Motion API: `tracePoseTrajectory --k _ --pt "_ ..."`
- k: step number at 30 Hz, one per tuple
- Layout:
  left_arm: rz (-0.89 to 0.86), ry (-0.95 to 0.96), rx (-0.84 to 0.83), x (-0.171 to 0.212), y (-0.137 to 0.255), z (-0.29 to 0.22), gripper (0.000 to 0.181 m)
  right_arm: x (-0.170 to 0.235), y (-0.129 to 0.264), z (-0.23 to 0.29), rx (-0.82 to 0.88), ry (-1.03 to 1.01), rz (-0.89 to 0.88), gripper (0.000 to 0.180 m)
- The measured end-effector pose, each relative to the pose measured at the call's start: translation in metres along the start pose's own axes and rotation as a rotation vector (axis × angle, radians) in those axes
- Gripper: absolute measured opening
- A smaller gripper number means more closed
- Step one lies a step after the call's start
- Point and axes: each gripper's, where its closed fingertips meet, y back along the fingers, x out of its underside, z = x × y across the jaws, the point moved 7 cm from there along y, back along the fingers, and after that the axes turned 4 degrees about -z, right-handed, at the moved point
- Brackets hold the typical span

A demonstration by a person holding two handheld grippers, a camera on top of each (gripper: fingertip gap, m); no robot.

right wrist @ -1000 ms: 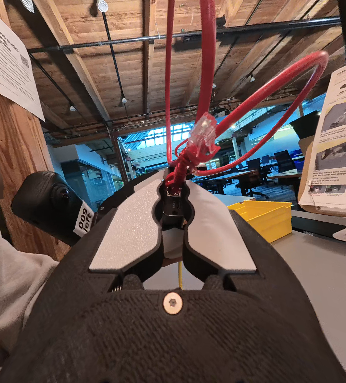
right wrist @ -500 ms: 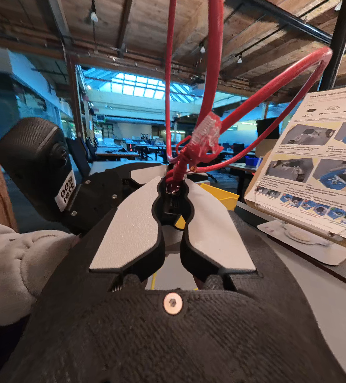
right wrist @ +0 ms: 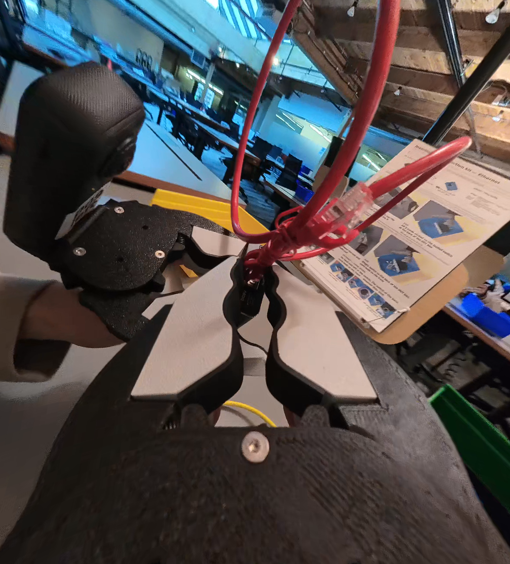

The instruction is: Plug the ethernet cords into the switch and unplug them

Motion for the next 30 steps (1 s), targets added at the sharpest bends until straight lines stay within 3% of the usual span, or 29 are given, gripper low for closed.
tracePoseTrajectory --k 8,30 --pt "-0.079 0.043 0.023 0.008 0.007 0.003 0.076 -0.005 -0.008 0.017 0.019 0.177 0.076 0.016" --pt "-0.064 0.116 0.156 0.018 0.004 -0.003 0.076 0.002 -0.008 0.017 0.015 0.270 0.153 0.015"
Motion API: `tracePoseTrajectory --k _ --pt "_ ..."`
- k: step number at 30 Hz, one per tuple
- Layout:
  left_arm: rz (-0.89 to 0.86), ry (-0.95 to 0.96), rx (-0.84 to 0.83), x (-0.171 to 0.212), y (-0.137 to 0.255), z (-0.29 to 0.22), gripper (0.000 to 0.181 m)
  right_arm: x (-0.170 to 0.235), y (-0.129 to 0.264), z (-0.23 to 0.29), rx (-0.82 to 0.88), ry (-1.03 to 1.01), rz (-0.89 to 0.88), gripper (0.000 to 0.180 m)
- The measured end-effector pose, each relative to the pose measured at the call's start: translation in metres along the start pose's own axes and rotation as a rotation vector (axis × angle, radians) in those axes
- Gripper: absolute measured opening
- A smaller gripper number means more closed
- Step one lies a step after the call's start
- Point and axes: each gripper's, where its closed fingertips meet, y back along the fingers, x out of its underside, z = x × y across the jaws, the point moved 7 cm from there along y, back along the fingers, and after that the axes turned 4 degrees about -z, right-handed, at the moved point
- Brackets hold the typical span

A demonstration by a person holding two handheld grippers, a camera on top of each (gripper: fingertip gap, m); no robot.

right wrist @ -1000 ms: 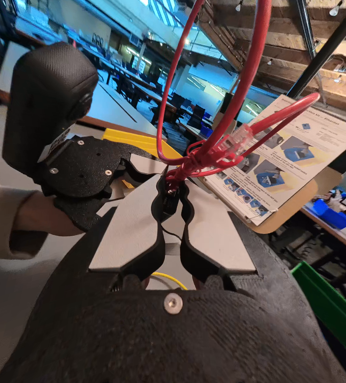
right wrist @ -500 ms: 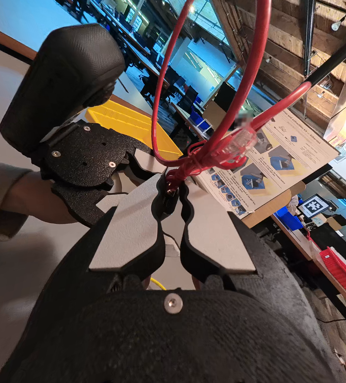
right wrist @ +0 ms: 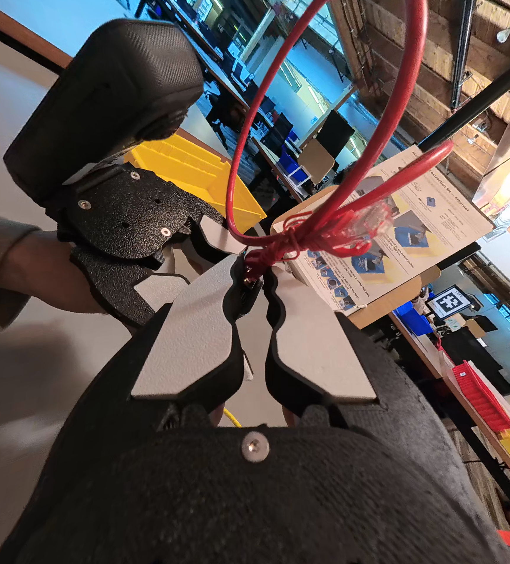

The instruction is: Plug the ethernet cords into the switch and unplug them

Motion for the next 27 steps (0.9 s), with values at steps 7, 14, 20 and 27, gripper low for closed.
tracePoseTrajectory --k 7,14,20,27 --pt "0.014 -0.022 -0.009 0.006 0.001 0.002 0.076 0.003 -0.002 0.001 -0.020 0.040 0.037 0.016" --pt "0.036 -0.096 -0.059 0.009 0.001 0.006 0.076 0.007 -0.005 0.001 -0.044 0.039 0.037 0.014" --pt "0.170 -0.103 -0.111 0.051 0.001 0.013 0.077 -0.004 0.005 -0.034 0.076 -0.037 -0.058 0.014" --pt "0.082 0.095 -0.126 0.030 0.005 0.041 0.076 0.032 0.004 -0.070 0.028 -0.244 0.003 0.014"
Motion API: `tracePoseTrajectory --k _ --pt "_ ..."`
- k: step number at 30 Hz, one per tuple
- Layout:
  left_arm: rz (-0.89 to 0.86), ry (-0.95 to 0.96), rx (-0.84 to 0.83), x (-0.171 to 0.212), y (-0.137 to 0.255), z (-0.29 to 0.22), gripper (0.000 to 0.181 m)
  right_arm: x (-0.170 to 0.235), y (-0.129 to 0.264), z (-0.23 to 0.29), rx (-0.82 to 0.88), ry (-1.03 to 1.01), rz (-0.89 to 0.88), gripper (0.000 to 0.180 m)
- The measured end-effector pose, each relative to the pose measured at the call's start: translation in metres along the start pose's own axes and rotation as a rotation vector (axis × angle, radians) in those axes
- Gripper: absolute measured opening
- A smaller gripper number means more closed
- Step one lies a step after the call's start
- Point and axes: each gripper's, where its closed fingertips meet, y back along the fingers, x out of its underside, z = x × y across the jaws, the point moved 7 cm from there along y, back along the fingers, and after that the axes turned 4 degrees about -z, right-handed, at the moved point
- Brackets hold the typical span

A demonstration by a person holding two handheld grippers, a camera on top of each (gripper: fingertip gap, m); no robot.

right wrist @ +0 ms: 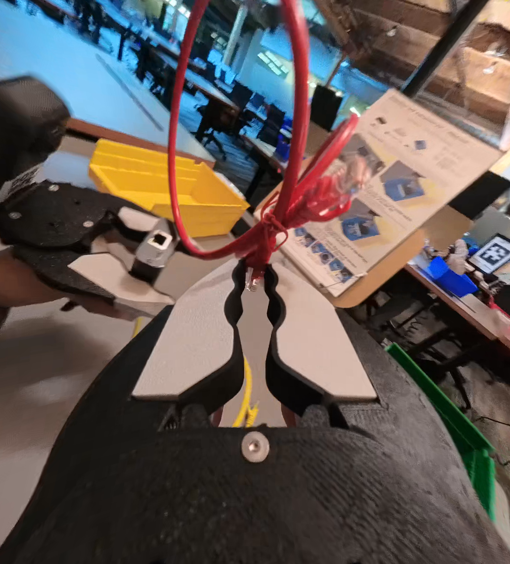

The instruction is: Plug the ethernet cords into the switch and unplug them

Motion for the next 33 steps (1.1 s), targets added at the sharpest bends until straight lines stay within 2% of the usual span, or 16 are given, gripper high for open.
tracePoseTrajectory --k 4,6,9,11,13,15,17,21,23,25,28,31,33 --pt "0.004 0.060 0.010 0.002 0.007 0.005 0.076 -0.012 0.032 -0.067 0.122 -0.056 -0.022 0.014" --pt "-0.008 0.063 0.009 -0.003 0.011 0.007 0.076 -0.014 0.045 -0.098 0.172 -0.064 0.017 0.014" --pt "-0.034 0.044 -0.003 -0.015 0.018 0.013 0.076 0.001 0.056 -0.131 0.153 -0.072 0.151 0.015" --pt "-0.048 0.048 -0.015 -0.024 0.024 0.019 0.076 0.026 0.061 -0.146 0.138 -0.056 0.267 0.014" --pt "-0.069 0.045 -0.023 -0.032 0.029 0.025 0.076 0.057 0.062 -0.160 0.107 -0.166 0.294 0.014" --pt "-0.074 0.040 -0.028 -0.037 0.033 0.029 0.076 0.095 0.061 -0.174 0.097 -0.386 0.286 0.014" --pt "-0.083 0.041 -0.020 -0.040 0.034 0.029 0.076 0.135 0.061 -0.188 0.182 -0.602 0.263 0.014" --pt "-0.071 0.034 0.005 -0.039 0.036 0.025 0.076 0.189 0.057 -0.189 0.313 -0.763 0.332 0.014" --pt "-0.070 0.033 0.011 -0.038 0.036 0.024 0.076 0.203 0.048 -0.181 0.260 -0.808 0.344 0.014" --pt "-0.067 0.043 0.023 -0.038 0.035 0.023 0.076 0.207 0.040 -0.174 0.189 -0.861 0.342 0.014" --pt "-0.069 0.045 0.026 -0.039 0.034 0.023 0.076 0.191 0.036 -0.170 0.105 -0.918 0.235 0.014" --pt "-0.067 0.045 0.030 -0.038 0.033 0.022 0.076 0.184 0.032 -0.162 -0.102 -1.061 0.121 0.014" --pt "-0.072 0.052 0.034 -0.038 0.033 0.021 0.076 0.203 0.036 -0.164 0.010 -1.095 0.215 0.014"
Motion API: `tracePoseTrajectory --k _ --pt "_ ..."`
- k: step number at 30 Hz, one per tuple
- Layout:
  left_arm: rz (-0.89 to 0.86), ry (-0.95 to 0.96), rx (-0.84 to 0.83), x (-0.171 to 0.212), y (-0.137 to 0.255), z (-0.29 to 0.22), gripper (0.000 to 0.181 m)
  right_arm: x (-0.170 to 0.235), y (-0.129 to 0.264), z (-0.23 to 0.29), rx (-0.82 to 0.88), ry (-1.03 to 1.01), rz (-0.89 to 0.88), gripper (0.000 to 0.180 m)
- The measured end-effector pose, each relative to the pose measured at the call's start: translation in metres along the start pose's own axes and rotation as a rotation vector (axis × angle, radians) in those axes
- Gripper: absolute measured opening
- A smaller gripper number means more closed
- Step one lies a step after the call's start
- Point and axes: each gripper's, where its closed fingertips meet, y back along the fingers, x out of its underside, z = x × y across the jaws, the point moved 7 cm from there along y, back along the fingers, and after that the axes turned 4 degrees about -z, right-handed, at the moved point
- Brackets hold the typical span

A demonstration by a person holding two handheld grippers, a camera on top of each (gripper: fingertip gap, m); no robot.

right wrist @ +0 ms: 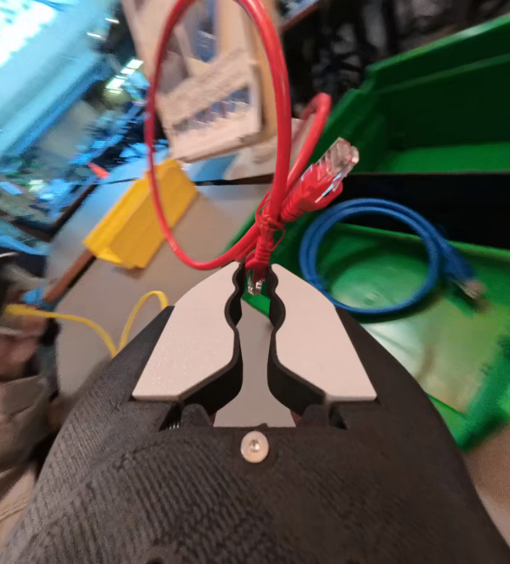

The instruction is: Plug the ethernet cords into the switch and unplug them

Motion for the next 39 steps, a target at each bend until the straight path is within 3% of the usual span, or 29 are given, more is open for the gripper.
tracePoseTrajectory --k 3,7,9,11,14,18,23,27,32,36,38,39 --pt "0.002 0.000 0.011 0.000 0.000 -0.002 0.076 0.010 0.000 -0.018 0.081 -0.035 0.062 0.014" --pt "0.002 0.007 0.024 0.000 -0.001 -0.004 0.076 0.014 0.001 -0.039 0.354 0.087 0.200 0.015" --pt "0.001 0.009 0.030 -0.001 -0.002 -0.005 0.076 0.013 0.004 -0.046 0.514 0.167 0.315 0.033" --pt "0.003 0.003 0.034 -0.002 -0.002 -0.007 0.076 0.013 0.008 -0.040 0.563 0.212 0.435 0.050" --pt "0.004 0.004 0.043 -0.001 -0.002 -0.008 0.076 0.002 0.015 -0.027 0.630 0.327 0.428 0.069" --pt "0.006 0.011 0.059 0.000 -0.004 -0.010 0.076 -0.008 0.020 0.014 0.509 0.399 0.268 0.079" --pt "-0.004 0.027 0.107 -0.001 -0.007 -0.012 0.076 0.015 0.007 0.134 -0.093 0.353 0.007 0.077" --pt "-0.040 0.184 0.083 -0.008 -0.008 -0.008 0.075 0.060 -0.010 0.216 -0.315 0.484 -0.058 0.075" --pt "-0.109 0.415 0.037 -0.035 -0.009 -0.003 0.075 0.115 -0.051 0.277 -0.283 0.782 -0.154 0.077" --pt "-0.107 0.492 0.077 -0.050 -0.014 -0.018 0.075 0.116 -0.058 0.309 -0.215 0.857 -0.311 0.069" --pt "-0.108 0.504 0.100 -0.055 -0.015 -0.030 0.075 0.114 -0.055 0.311 -0.177 0.925 -0.372 0.049" --pt "-0.112 0.514 0.100 -0.057 -0.015 -0.035 0.075 0.117 -0.051 0.315 -0.221 0.987 -0.382 0.030"
